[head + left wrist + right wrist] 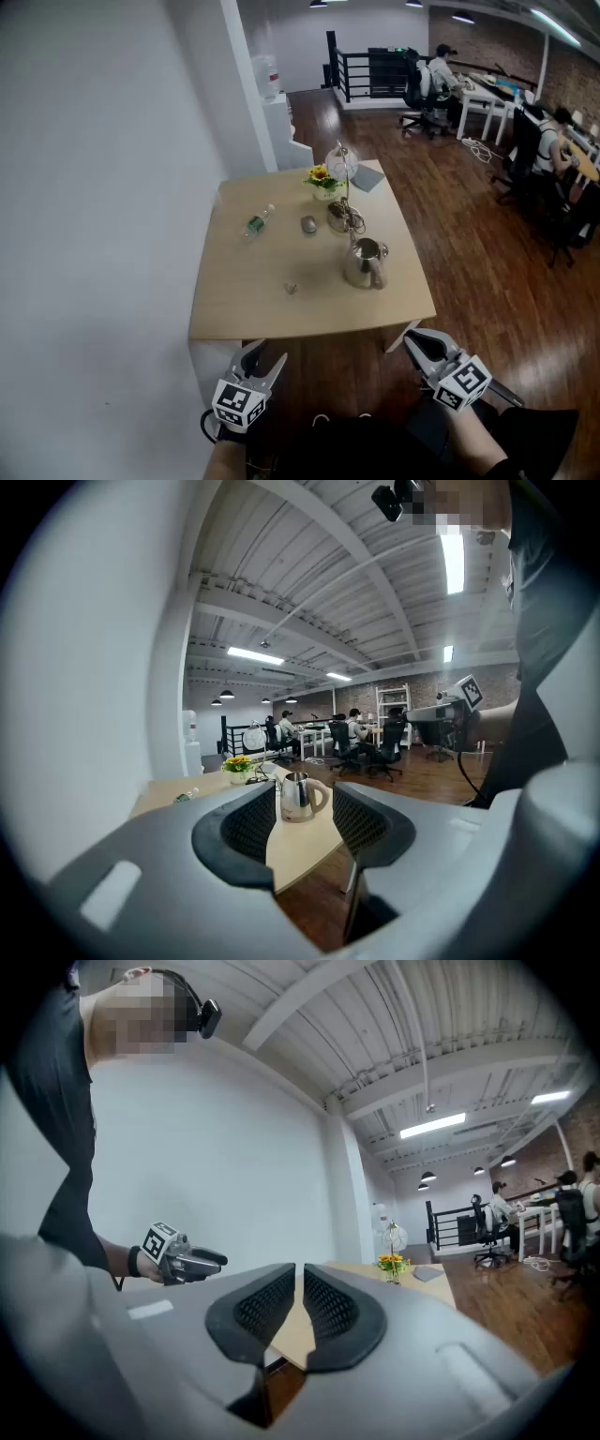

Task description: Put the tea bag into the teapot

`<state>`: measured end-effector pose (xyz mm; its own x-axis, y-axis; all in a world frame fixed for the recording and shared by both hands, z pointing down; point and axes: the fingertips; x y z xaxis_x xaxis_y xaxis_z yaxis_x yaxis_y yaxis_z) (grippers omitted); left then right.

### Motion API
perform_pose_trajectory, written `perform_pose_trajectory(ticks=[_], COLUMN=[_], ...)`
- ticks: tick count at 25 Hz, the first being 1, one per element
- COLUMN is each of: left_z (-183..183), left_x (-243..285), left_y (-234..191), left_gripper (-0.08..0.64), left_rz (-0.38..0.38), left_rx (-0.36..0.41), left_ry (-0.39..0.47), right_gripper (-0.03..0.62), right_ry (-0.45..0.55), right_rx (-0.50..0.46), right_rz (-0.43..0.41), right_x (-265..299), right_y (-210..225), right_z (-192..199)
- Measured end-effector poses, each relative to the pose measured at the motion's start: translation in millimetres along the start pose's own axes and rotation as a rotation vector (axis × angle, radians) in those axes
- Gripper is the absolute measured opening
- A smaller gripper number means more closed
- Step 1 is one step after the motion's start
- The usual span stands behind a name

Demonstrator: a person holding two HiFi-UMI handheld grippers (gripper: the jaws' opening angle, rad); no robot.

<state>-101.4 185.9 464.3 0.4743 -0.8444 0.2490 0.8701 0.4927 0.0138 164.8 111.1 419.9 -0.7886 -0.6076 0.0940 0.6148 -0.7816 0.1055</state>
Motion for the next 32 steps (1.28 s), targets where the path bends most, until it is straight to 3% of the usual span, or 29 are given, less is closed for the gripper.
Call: perform_pose_trajectory(ticks=[9, 16, 21, 32], left_z=[1.0, 13.0, 16.0, 28.8], left_x=[44.5, 70.0, 103.3, 174.5], left_y=[4.4, -19.0, -54.3, -173.2], left_gripper=[0.186, 0.186, 0.186, 0.186], left_rz=[-0.020, -0.019, 0.010, 0.132], left_rx=[-0.003, -0.018, -0.029, -0.021], left_ry=[-0.028, -0.065, -0.060, -0.100], right_gripper=[0.037, 0.037, 0.037, 0.037], right_ry=[-0.036, -0.061, -0.068, -0.112], right_rx=[0.033, 0.036, 0.026, 0.044], right_rz=[-0.066, -0.102, -0.077, 0.013], right_x=[10.0, 42.8, 79.9, 214.8], right_y=[26.6, 35.7, 49.6, 79.4], right_z=[13.3, 15.6, 12.3, 9.8])
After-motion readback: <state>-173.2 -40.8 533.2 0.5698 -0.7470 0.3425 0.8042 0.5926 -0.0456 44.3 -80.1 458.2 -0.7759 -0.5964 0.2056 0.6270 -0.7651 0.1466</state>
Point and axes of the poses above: the fingertips, and each gripper's own axes: x forward along the fingers, y to its right, z out of its underside, and after that the axes turned 9 degrees about z, right-handed
